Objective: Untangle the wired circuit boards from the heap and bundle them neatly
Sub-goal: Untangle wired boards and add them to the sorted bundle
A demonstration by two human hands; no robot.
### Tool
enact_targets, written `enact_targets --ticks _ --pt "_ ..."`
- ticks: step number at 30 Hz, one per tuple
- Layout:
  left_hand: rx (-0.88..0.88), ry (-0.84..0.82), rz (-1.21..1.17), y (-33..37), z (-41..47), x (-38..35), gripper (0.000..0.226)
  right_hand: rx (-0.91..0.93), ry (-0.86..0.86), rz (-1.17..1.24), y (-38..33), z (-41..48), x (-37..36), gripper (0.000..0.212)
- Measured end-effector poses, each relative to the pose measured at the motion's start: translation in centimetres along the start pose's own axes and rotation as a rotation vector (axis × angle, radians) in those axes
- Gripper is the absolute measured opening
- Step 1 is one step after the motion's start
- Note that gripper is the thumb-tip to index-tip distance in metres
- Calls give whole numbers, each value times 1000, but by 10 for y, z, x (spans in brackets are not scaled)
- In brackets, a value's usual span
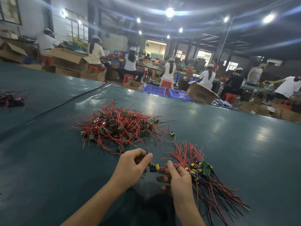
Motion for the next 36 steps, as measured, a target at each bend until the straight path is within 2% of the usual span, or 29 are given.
enact_targets --ticks 5,9,11,13,16,20,25,30,33,36 --pt "200 53 -215 0 4 4 23 11 36 33 -2 1 4 17" --pt "333 -91 -365 0 -1 -6 26 7 -13 104 -8 -5 1 21" --pt "325 -194 -337 2 -4 -12 32 25 -41 105 -10 -7 0 26" --pt "305 -223 -340 4 -6 -17 31 30 -53 104 -10 -9 0 27" --pt "301 -204 -381 3 -7 -20 29 16 -27 122 -9 -8 1 29" --pt "220 -182 -300 3 -8 -20 32 38 -50 67 -8 -12 -6 18" --pt "173 -131 -262 -2 -8 -18 30 5 -54 30 -3 -15 -12 17" --pt "203 -66 -298 -2 -7 -19 35 -97 -71 168 -4 -10 -10 16" --pt "224 22 -334 0 -5 -13 37 -137 35 254 -7 -6 2 14" --pt "217 32 -332 3 -3 -9 35 -118 99 356 -12 -1 16 9"
Point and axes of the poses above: each hand's wrist, its own z-axis towards the middle knuckle, its own x-axis out of the back of the hand, y = z × x, the point moved 3 cm from there along z, towards the middle knuckle, and after that the axes turned 5 degrees about -x, right-handed, at the moved point
